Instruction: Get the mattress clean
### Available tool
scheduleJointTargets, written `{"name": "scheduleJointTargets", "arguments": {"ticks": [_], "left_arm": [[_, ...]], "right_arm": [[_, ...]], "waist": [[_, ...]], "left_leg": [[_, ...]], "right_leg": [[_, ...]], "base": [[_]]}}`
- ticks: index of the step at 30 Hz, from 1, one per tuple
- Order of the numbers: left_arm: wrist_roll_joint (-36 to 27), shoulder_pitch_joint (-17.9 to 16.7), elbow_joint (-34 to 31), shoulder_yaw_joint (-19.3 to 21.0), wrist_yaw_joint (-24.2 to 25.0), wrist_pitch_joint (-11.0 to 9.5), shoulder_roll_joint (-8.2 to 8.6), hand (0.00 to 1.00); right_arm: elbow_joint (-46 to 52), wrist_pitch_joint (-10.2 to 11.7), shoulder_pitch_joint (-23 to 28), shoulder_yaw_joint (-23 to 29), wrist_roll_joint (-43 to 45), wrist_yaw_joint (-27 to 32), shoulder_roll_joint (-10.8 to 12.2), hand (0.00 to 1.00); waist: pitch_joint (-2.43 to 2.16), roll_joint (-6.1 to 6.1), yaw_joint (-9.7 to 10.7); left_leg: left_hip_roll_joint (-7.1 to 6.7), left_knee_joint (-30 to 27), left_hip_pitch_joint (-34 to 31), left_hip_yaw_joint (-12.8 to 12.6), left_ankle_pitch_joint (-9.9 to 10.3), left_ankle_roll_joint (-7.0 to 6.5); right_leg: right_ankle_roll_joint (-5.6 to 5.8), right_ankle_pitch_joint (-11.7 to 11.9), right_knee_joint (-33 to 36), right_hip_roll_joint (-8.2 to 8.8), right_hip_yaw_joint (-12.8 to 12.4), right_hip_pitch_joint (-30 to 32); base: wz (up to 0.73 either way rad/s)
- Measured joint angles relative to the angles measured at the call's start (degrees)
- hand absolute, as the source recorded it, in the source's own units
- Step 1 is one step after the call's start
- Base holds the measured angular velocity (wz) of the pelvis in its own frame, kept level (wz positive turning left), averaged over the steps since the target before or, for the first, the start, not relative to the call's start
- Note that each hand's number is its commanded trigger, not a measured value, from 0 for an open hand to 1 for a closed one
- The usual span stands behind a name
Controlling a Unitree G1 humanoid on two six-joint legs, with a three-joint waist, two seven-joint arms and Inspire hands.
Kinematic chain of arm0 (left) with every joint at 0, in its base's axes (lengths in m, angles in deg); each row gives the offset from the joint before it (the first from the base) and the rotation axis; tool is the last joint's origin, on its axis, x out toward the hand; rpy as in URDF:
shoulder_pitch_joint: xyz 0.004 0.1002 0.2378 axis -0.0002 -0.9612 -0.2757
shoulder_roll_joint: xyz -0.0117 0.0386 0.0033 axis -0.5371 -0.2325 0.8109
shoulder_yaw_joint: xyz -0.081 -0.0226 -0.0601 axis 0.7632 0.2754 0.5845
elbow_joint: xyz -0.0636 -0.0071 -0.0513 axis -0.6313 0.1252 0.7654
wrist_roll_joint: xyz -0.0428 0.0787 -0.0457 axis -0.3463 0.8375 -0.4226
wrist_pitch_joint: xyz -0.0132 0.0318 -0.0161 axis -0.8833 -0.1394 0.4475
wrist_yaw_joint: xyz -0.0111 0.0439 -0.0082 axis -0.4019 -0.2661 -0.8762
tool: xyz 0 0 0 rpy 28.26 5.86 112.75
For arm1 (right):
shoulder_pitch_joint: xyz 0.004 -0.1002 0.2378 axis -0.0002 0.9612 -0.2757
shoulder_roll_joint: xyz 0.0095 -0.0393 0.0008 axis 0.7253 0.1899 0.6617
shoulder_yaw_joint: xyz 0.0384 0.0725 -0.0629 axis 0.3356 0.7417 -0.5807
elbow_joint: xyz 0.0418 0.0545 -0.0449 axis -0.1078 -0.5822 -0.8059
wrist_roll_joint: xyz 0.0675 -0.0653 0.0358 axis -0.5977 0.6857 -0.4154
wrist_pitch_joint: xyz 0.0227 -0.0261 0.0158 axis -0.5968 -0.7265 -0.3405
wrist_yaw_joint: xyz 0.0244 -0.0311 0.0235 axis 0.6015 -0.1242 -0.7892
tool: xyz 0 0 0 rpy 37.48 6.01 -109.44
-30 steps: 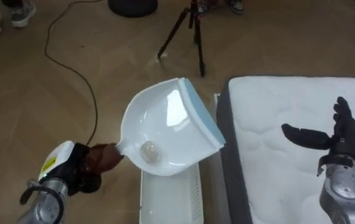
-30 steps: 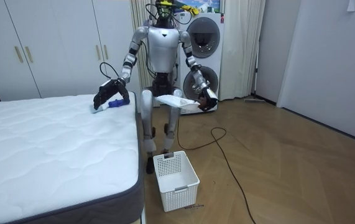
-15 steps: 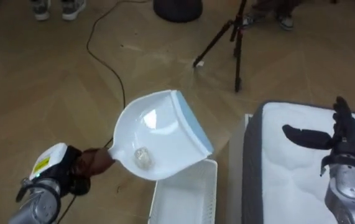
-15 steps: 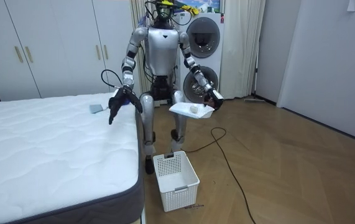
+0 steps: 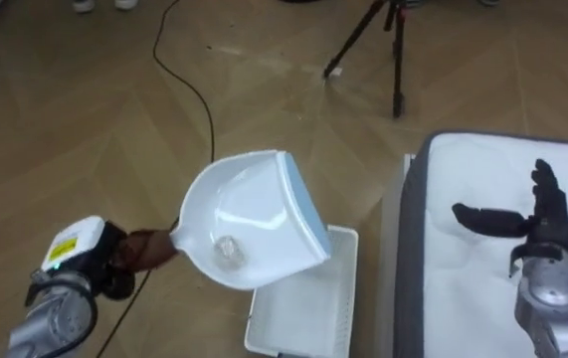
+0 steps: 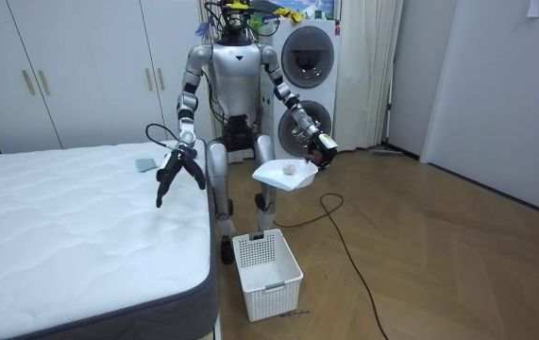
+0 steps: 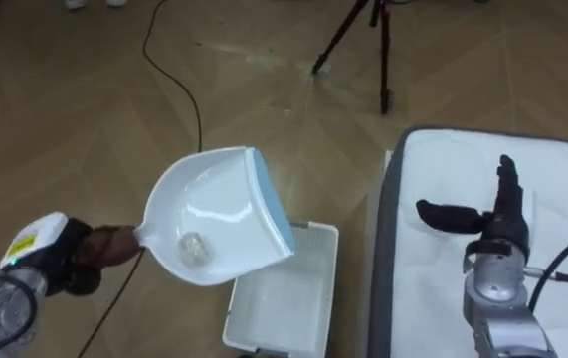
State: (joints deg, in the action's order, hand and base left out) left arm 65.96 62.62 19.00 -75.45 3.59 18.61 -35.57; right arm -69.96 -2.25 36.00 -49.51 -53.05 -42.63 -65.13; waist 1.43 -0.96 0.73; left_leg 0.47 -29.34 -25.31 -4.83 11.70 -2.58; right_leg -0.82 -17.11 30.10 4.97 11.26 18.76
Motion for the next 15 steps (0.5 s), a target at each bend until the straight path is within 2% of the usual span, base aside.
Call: {"name": "scheduleJointTargets", "arguments": {"ticks": [2, 6, 10, 15], "left_arm": [[0.4, 2.4, 2.1, -0.2, 0.0, -0.1, -1.31, 1.0], [1.3, 4.3, 3.0, -1.8, -0.3, -0.1, -2.88, 1.0], [6.5, 6.6, 3.0, -5.5, -0.6, -0.6, -4.63, 1.0], [9.1, 9.4, 3.0, -9.0, -1.1, -0.6, -6.16, 1.0]], "right_arm": [[-1.4, 0.7, -0.4, -0.6, 0.0, 0.3, 0.0, 0.0], [-2.8, 1.2, -0.5, -1.7, 0.1, 0.9, 0.0, 0.0], [-3.2, 1.3, -0.9, -3.9, 0.6, 1.0, -0.1, 0.0], [-3.4, 1.4, -1.8, -4.3, 1.4, 2.5, -0.1, 0.0]], "waist": [[0.3, -0.45, 0.5], [0.34, -0.52, 0.9], [0.6, -0.84, 2.4], [0.8, -1.23, 3.3]], "left_leg": [[-0.03, -0.2, -1.3, -0.3, -0.1, -0.06], [-0.36, 0.1, -3.4, -1.6, -0.6, -0.47], [-0.41, -0.3, -5.6, -1.7, -0.7, -0.67], [-0.65, -1.0, -8.0, -1.9, -0.8, -0.95]], "right_leg": [[-0.04, 0.0, 1.1, 0.24, 0.0, 1.7], [-0.08, -0.1, 2.6, 1.13, -0.4, 5.2], [-0.07, -0.1, 2.7, 1.43, -0.2, 7.1], [-0.01, -0.2, 3.9, 1.97, 0.0, 9.9]], "base": [[-0.05], [-0.11], [-0.01], [-0.01]]}}
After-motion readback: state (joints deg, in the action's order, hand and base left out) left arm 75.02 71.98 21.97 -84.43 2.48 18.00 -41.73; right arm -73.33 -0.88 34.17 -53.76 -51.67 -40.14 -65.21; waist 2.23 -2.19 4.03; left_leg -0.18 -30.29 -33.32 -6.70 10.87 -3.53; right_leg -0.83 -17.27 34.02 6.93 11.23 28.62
